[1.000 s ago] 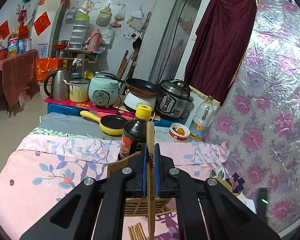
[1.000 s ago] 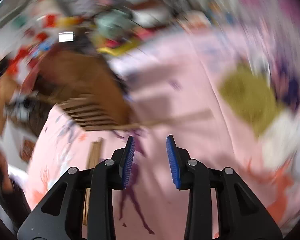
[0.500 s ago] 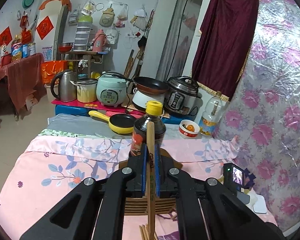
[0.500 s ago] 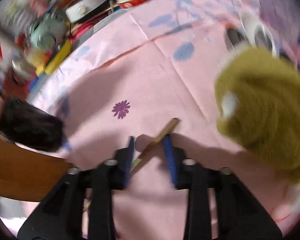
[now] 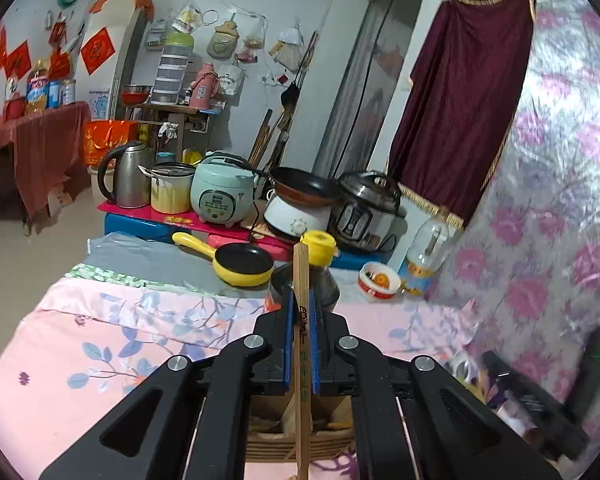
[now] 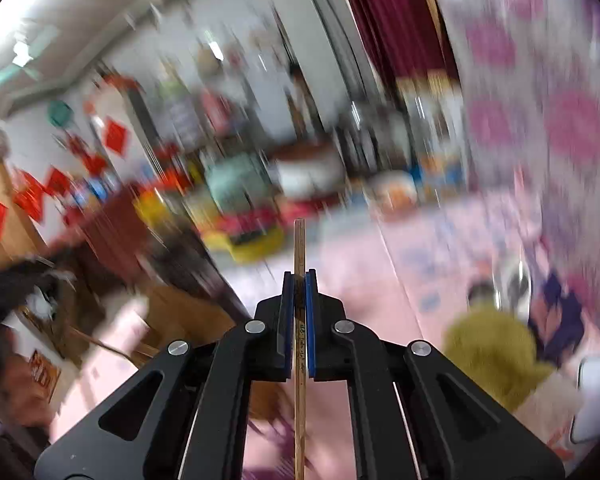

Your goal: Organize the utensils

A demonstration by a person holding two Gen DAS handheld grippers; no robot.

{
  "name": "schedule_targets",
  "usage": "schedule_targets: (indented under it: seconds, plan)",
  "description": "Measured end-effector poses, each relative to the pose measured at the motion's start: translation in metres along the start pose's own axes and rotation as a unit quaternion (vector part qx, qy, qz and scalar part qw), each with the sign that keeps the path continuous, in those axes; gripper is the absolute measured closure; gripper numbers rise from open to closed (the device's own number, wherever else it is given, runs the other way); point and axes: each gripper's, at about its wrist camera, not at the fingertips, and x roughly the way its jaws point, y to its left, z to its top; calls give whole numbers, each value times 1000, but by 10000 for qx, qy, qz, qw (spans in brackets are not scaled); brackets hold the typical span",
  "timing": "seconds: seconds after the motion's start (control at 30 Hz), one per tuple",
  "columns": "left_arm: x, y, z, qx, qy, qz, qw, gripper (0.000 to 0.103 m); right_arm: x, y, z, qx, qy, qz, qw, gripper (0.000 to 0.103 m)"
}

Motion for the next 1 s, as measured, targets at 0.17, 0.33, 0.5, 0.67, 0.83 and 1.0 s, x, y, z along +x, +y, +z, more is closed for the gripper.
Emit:
schedule_targets:
  seconds: [0.17, 0.33, 0.5, 0.67, 0.83, 1.0]
  plan:
    - [4, 10, 4, -166, -193, -44, 9997, 96, -41, 42, 8, -222, -1260, 408, 9909, 97]
    - [13, 17, 4, -293, -428, -7, 9987, 96, -24, 72, -2, -211, -1724, 722, 9821, 97]
    - [20, 16, 11, -281, -780, 125, 9965, 96, 11, 84, -15, -79, -1797, 637, 9816, 97]
    - [33, 6, 7, 25, -1332, 558, 9895, 95, 33, 90, -33, -231, -2125, 231, 9766, 97]
    - [51, 3, -8, 157, -1374, 727, 9877, 95, 50, 85, -40, -287, -2085, 77, 9776, 97]
    - [61, 4, -25, 295, -1239, 875, 9880, 95, 64, 87, -42, -591, -1916, 153, 9796, 97]
